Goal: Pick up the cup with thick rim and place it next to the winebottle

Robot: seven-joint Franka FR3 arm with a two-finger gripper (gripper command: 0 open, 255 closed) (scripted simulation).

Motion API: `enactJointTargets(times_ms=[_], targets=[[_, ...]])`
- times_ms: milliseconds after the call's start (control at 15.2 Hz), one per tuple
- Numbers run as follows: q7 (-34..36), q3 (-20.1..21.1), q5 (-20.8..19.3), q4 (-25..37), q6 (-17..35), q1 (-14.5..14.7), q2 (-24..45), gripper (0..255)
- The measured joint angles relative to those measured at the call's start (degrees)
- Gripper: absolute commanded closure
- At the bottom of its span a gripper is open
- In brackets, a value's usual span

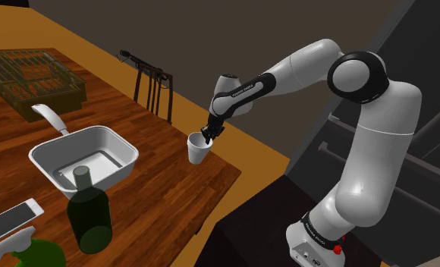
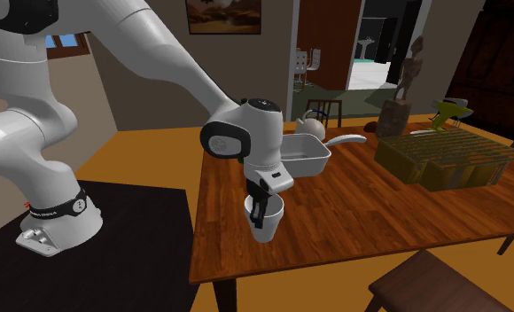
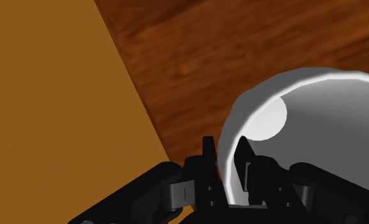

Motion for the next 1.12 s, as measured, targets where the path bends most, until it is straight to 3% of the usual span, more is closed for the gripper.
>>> enactJointTargets(times_ms=[528, 1122], targets=[[-0.02, 0.0, 0.01, -0.04, -0.3, -0.02, -0.35, 255], [0.09, 0.05, 0.06, 0.65, -5.64, -0.06, -4.99, 255]])
